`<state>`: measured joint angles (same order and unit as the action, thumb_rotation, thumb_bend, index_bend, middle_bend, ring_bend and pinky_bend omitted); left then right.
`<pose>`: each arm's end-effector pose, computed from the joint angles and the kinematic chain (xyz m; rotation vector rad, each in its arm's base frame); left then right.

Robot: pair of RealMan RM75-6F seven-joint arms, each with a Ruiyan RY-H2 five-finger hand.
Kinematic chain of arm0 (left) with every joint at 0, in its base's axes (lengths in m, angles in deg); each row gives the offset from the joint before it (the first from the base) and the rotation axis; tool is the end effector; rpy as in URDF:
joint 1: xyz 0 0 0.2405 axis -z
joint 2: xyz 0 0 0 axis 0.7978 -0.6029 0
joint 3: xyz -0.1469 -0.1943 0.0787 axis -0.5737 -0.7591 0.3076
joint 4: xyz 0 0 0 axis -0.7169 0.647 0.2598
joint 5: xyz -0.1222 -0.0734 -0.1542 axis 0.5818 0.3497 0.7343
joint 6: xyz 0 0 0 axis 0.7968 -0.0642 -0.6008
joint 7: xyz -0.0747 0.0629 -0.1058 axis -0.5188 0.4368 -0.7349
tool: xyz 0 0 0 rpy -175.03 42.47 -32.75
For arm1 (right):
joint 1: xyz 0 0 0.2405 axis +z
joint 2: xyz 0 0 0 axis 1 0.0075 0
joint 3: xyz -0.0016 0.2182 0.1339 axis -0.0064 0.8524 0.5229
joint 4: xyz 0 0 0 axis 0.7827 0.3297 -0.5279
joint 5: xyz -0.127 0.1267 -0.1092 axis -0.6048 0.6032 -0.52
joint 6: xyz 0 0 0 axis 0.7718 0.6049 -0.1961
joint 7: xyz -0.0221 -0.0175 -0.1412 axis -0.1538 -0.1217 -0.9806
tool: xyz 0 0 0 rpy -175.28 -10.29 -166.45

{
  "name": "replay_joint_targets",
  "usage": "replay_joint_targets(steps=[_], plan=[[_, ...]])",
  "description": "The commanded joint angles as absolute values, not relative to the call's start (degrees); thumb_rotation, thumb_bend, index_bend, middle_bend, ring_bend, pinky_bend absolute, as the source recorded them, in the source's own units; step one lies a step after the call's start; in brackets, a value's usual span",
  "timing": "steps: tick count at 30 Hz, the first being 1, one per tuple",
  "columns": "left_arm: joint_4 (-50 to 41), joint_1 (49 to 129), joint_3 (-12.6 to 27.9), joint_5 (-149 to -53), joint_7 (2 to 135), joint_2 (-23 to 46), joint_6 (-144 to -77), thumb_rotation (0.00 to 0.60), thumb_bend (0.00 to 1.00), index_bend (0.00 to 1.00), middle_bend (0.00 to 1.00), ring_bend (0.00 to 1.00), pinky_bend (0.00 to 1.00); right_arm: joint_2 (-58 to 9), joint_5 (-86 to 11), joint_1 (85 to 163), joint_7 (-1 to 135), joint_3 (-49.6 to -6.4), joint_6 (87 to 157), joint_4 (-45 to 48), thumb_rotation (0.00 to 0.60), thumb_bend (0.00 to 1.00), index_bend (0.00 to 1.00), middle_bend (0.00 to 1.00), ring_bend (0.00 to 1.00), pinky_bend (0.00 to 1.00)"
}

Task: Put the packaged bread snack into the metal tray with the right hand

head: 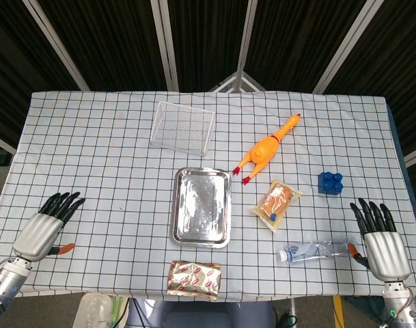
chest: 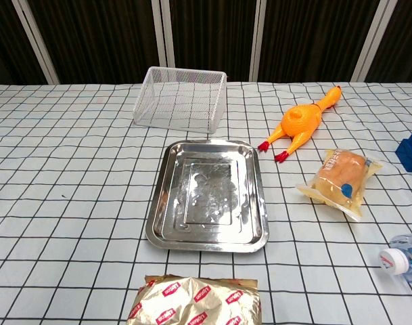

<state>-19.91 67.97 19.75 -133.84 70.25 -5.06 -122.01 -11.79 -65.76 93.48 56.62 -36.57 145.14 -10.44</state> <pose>-0.2909 0.2046 0.1050 -1.7955 -0.8476 -0.8456 -0.3138 -0.1719 0.1313 1.4811 -0.7423 0.8231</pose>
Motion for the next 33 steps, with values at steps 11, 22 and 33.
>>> replay_joint_targets(steps=[11, 22, 33], plan=[[-19.76, 68.06, 19.45, -132.83, 70.61, -4.76, -121.29, 0.6, 0.07, 0.0, 0.0, 0.0, 0.03, -12.92, -67.37, 95.78, 55.87, -36.59, 142.62, -9.61, 0.6, 0.32, 0.0, 0.0, 0.0, 0.0], [-18.11, 68.33, 17.61, -130.85, 70.04, -3.77, -121.66, 0.6, 0.07, 0.0, 0.0, 0.0, 0.03, -15.74, -65.67, 106.98, 43.94, -32.06, 128.74, -12.66, 0.6, 0.32, 0.0, 0.0, 0.0, 0.0], [-17.74, 68.87, 16.4, -127.52, 71.2, -3.25, -119.52, 0.6, 0.07, 0.0, 0.0, 0.0, 0.03, -20.41, -57.46, 116.28, 32.28, -29.55, 114.46, -12.09, 0.6, 0.32, 0.0, 0.0, 0.0, 0.0]])
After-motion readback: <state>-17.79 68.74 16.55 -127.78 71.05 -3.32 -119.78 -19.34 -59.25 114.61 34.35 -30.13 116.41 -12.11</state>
